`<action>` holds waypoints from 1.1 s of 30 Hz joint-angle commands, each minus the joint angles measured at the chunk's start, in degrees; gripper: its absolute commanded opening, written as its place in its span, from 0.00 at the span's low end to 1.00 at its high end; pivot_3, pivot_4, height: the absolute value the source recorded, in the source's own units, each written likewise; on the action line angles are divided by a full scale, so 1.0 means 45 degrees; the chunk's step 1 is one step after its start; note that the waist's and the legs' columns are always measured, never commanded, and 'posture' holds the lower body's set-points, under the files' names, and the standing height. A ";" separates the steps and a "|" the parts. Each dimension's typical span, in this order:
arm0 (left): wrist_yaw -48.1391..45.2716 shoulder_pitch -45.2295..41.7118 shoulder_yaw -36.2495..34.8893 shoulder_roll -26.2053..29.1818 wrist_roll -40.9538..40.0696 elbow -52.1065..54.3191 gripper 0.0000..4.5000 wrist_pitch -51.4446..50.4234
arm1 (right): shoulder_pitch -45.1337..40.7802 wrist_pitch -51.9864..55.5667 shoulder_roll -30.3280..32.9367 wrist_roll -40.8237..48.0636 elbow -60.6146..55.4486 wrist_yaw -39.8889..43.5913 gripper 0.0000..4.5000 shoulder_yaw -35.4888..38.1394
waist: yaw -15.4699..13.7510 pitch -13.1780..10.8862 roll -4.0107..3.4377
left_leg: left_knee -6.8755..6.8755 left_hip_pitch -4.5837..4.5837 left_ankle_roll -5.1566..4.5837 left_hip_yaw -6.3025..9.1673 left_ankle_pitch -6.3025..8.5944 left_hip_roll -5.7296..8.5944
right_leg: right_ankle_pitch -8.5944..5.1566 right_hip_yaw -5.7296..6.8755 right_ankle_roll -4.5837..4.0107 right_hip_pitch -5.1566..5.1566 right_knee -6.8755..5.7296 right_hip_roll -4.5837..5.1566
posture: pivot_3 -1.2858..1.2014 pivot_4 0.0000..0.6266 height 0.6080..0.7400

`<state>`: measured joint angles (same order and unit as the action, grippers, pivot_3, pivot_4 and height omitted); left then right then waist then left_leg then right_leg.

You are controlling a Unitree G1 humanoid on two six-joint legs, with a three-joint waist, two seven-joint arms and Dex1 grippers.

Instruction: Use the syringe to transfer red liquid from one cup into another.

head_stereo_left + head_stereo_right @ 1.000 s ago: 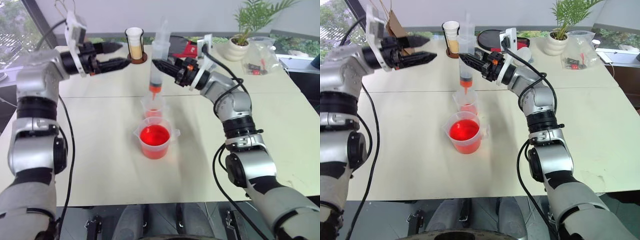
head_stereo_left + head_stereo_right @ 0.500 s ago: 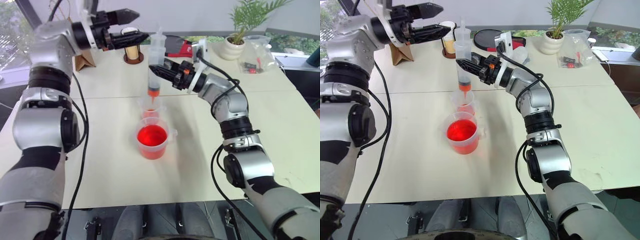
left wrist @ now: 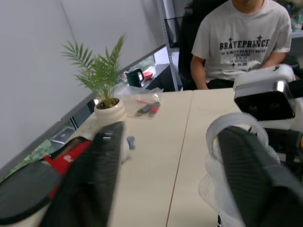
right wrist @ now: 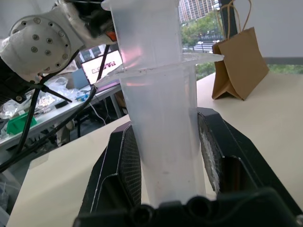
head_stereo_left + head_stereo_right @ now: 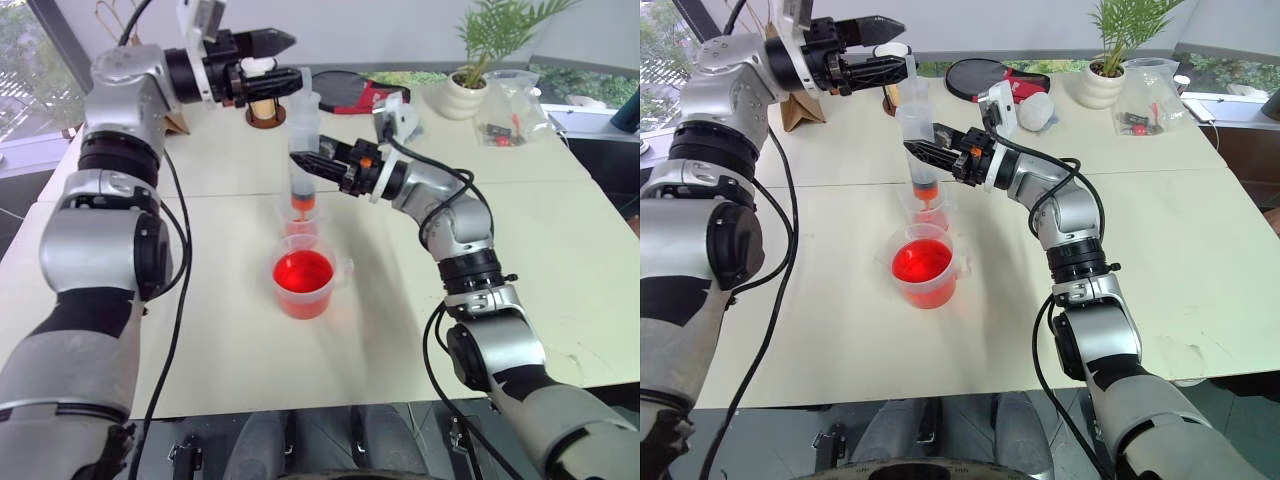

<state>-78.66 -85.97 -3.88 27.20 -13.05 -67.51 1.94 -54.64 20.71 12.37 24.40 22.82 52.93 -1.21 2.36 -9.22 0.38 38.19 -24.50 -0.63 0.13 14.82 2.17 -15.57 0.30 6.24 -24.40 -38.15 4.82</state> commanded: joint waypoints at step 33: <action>-0.0881 0.2105 -0.0043 -0.0584 0.0038 0.2015 0.02 -0.1184 | -0.1942 -0.1564 -0.0205 -0.0459 0.1397 0.0241 0.31 0.0628 | 0.0039 0.0000 0.0000 | -0.0001 0.0000 0.0013 0.0000 -0.0007 -0.0001 | 0.0000 -0.0001 0.0000 -0.0004 -0.0008 0.0000 | 0.52 0.24 1.00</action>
<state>-80.78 -77.72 -5.66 25.85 -13.33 -59.38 -2.33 -58.25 16.96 11.78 20.89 31.79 55.18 -1.45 2.53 -9.22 0.38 38.19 -24.51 -0.57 0.13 14.79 2.17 -15.57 0.29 6.24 -24.42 -38.18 4.82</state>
